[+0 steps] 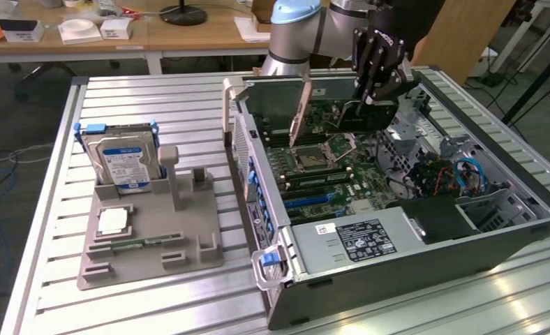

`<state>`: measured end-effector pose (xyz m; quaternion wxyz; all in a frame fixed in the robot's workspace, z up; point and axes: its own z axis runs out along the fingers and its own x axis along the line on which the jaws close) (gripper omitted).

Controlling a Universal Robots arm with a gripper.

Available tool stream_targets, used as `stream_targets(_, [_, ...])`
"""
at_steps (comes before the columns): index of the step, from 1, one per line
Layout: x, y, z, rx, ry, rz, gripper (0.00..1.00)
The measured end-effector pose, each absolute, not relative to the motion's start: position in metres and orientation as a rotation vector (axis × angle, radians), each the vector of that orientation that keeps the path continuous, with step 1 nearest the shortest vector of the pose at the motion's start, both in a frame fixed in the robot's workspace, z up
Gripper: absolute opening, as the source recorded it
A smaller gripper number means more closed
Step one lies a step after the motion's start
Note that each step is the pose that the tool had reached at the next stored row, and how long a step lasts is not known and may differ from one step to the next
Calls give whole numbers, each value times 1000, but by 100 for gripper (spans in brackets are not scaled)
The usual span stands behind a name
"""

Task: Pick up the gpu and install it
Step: 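Insert the gpu into the slot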

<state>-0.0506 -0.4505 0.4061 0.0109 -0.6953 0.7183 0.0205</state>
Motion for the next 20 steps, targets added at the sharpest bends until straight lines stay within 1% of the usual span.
stream_targets(20, [-51, -451, 395, -2180, 2229, 62, 26])
